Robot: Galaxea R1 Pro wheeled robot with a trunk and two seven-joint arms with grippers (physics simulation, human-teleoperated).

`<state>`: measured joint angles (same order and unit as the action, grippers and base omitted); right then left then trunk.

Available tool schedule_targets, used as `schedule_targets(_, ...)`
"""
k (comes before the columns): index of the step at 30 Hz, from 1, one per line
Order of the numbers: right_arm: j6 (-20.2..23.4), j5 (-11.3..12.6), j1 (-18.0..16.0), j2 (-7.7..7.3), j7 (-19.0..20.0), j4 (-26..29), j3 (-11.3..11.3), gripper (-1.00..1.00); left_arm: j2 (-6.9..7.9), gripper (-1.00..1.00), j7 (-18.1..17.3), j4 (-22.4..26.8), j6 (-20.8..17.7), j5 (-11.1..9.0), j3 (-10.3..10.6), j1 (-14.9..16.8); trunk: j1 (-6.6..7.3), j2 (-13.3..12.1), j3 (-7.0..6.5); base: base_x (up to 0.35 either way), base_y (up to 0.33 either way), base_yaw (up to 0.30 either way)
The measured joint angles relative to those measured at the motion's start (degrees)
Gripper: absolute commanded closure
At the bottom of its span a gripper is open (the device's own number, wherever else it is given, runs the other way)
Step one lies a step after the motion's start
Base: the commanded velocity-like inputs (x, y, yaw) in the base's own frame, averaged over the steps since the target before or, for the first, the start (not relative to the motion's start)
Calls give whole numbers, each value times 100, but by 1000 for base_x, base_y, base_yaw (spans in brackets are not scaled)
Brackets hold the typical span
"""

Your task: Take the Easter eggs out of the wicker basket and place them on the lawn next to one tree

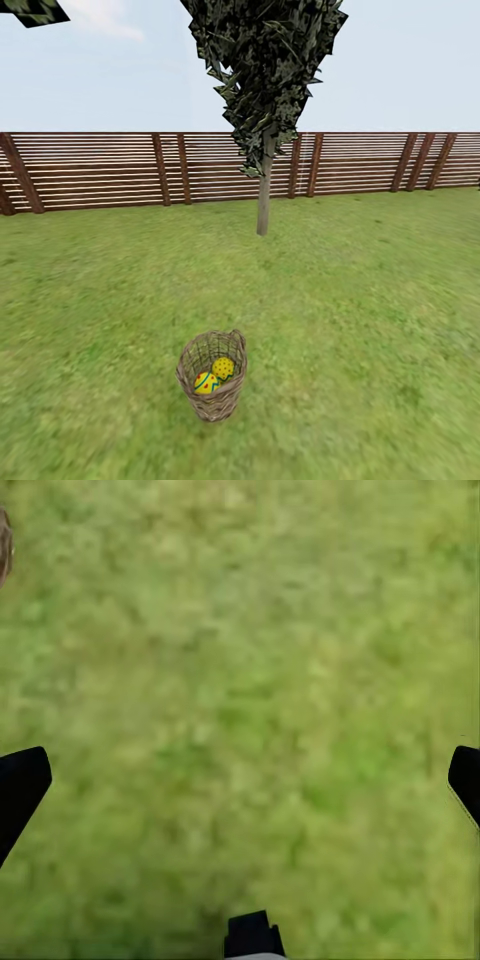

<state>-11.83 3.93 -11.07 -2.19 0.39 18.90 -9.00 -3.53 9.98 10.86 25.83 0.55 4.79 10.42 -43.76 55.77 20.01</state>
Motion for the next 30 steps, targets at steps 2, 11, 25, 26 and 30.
schedule_targets(2, 0, -2, -2, 0, 0, 3, 0, -100, 0, -100, 0, 0, -2, 0, 0, 0, 0, 0, 0, 246, -193, 8)
schedule_targets(11, 4, 6, -6, 1, -1, -4, 9, -100, -10, -100, 2, 5, 5, -7, 1, -1, -3, 0, 0, 118, -95, 67)
schedule_targets(25, 8, 5, -4, 0, -3, -23, 9, -100, -31, -100, 1, 11, 4, -5, 0, -1, -3, 0, 0, 0, -39, 277)
schedule_targets(26, 8, 5, -5, 0, -2, -23, 9, -100, -33, -100, 1, 11, 4, -3, 0, -1, -3, 0, 0, 0, -238, 284)
schedule_targets(30, 8, 5, -6, 4, -1, -25, 8, -100, -34, -100, 0, 10, 4, -2, 0, -1, -3, 0, 0, 0, -277, 284)
